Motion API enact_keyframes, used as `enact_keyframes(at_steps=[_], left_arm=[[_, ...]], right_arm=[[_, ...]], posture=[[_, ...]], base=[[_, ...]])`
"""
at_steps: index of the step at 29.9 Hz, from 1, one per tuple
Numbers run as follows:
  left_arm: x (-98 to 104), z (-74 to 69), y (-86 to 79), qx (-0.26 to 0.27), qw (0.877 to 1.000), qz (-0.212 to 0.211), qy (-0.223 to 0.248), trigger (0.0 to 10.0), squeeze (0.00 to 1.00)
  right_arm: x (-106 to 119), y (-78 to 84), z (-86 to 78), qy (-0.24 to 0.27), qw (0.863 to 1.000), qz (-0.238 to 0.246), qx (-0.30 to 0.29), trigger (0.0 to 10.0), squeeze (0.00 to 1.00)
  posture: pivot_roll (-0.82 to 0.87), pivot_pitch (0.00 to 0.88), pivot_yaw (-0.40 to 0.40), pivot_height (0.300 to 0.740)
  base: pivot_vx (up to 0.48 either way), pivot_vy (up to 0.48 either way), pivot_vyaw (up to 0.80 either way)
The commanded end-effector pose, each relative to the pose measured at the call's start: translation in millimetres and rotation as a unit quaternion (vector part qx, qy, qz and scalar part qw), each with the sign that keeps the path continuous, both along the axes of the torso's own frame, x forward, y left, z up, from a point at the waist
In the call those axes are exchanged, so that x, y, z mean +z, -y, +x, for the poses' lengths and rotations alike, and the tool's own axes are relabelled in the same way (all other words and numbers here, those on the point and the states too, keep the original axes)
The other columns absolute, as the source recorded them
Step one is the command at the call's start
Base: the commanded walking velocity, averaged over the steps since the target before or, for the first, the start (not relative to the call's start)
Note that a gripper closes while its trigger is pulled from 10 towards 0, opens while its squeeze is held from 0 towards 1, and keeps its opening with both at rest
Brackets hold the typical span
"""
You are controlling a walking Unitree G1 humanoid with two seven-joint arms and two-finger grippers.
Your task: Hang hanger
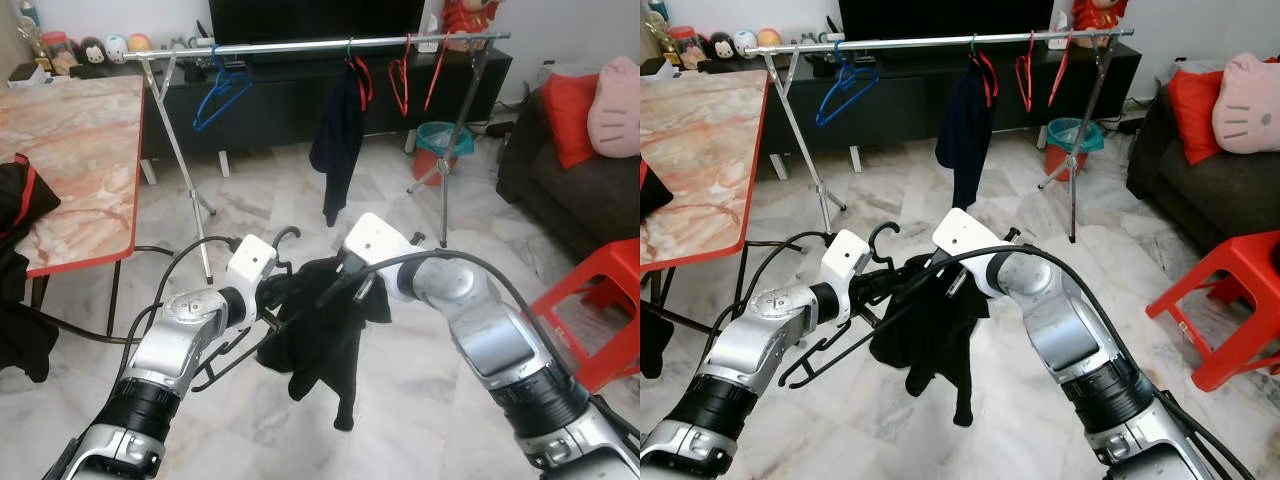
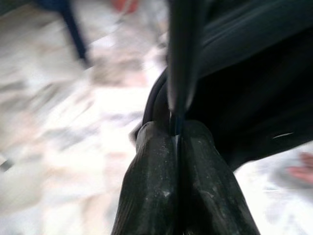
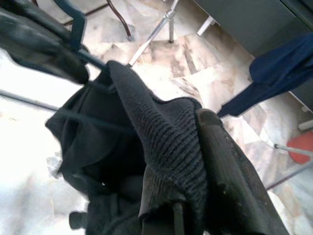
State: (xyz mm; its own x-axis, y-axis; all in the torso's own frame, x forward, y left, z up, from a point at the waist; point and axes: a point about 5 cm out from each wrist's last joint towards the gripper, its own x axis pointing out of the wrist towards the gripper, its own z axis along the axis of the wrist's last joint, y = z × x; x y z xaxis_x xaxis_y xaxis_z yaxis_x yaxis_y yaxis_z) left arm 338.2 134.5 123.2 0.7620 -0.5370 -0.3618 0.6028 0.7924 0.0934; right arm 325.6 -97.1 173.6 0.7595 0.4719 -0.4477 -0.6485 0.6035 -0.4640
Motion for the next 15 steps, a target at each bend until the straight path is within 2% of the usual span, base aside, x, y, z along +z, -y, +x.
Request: enact_keyframes(at_steps=[1,5,7,8,11,15], left_arm=[[-1,7.9,-14.8,0.059,0.998,0.032,-0.002,10.0,0.00],[2,6.8,-15.3,0.051,0.999,0.019,0.003,10.0,0.00],[8,0.4,-5.5,0.000,0.999,-0.032,0.006,10.0,0.00],[14,-6.8,3.5,-0.050,0.997,-0.061,0.009,10.0,0.00],[17,-14.6,11.4,-0.099,0.992,-0.080,0.008,10.0,0.00],[18,-18.9,16.0,-0.128,0.988,-0.090,0.005,10.0,0.00]], right_arm=[[11,3.8,6.5,0.030,0.999,-0.001,-0.031,10.0,0.00],[11,10.8,10.6,0.035,0.998,-0.005,-0.053,10.0,0.00],[11,10.2,8.9,0.030,0.999,-0.006,-0.041,10.0,0.00],[10,7.1,6.4,0.026,0.999,-0.005,-0.029,10.0,0.00],[8,-1.0,0.2,0.015,1.000,-0.006,0.008,10.0,0.00],[5,-3.1,-1.0,0.013,1.000,-0.010,0.009,10.0,0.00]], posture=[[-0.15,0.000,-0.040,0.740],[-0.15,0.000,-0.040,0.740],[-0.16,0.000,-0.041,0.740],[-0.16,0.000,-0.041,0.740],[-0.15,0.000,-0.041,0.740],[-0.15,0.000,-0.041,0.740]], base=[[0.000,0.000,0.00],[0.000,0.000,0.00],[0.000,0.000,0.00],[0.000,0.000,0.00],[0.000,0.000,0.00],[0.000,0.000,0.00]])
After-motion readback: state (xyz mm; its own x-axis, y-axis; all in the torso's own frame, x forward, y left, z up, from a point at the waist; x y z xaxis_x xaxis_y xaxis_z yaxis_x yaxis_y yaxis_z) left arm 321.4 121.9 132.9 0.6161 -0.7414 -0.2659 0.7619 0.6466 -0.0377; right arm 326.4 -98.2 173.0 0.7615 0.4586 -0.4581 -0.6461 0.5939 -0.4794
